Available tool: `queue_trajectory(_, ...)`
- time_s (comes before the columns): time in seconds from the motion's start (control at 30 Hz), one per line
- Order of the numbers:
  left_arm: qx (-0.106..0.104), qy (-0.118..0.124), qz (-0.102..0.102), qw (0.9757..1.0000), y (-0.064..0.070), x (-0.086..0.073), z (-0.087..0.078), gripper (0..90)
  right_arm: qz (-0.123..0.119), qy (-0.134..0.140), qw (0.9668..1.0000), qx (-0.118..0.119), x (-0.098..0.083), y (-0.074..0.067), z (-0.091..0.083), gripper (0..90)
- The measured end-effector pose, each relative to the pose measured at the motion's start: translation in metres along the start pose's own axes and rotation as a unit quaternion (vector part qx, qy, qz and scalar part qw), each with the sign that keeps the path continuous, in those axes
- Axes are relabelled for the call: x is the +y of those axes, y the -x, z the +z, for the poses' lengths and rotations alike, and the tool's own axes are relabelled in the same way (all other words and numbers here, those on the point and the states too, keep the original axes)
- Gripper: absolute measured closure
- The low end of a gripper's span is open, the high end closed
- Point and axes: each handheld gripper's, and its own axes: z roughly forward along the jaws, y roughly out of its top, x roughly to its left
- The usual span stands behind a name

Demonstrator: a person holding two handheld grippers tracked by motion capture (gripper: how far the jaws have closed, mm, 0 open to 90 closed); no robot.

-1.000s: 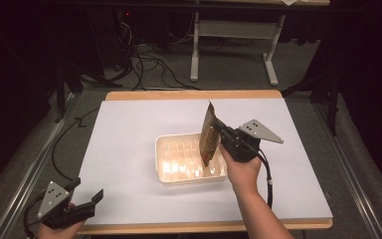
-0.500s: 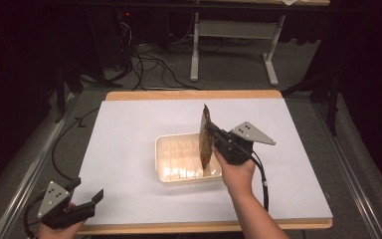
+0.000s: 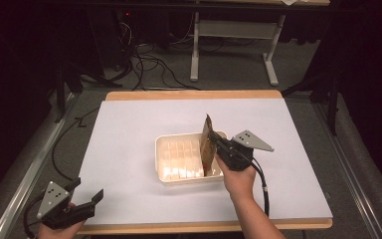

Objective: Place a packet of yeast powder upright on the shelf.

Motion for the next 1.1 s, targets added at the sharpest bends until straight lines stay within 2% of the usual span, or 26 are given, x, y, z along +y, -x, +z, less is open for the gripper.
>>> queue_trajectory(0.1,0.002,0.000,0.000,1.0000,0.000,0.000,0.000,15.8,-0.010,-0.003,0.9999,0.004,-0.002,-0.001,-0.001,90.0)
queue_trajectory(0.47,0.000,-0.003,0.001,1.0000,0.000,0.000,0.001,15.8,-0.009,-0.007,0.9999,0.007,-0.001,-0.001,-0.002,90.0)
queue_trajectory(0.7,-0.001,-0.004,0.002,1.0000,0.001,0.000,0.002,15.8,-0.007,-0.015,0.9998,0.009,0.005,-0.002,-0.003,81.0)
queue_trajectory(0.73,0.000,-0.004,0.003,1.0000,0.001,0.000,0.003,15.8,-0.005,-0.017,0.9998,0.010,0.006,-0.002,-0.003,73.8)
queue_trajectory(0.8,-0.001,-0.004,0.004,1.0000,0.001,0.000,0.003,15.8,-0.002,-0.018,0.9997,0.014,0.007,-0.002,-0.003,66.2)
queue_trajectory(1.0,0.000,-0.005,0.002,1.0000,0.000,-0.001,0.003,15.8,-0.014,-0.017,0.9994,0.027,0.012,-0.004,-0.005,33.3)
queue_trajectory(1.03,0.000,-0.005,0.002,1.0000,0.000,-0.001,0.003,15.8,-0.014,-0.017,0.9994,0.027,0.012,-0.004,-0.005,33.3)
queue_trajectory(1.07,0.000,-0.005,0.001,1.0000,0.000,-0.001,0.004,15.8,-0.023,-0.016,0.9995,0.016,0.013,-0.006,-0.007,21.2)
queue_trajectory(1.1,-0.001,-0.005,-0.001,1.0000,-0.001,-0.001,0.004,15.8,-0.027,-0.018,0.9994,0.013,0.013,-0.006,-0.008,19.2)
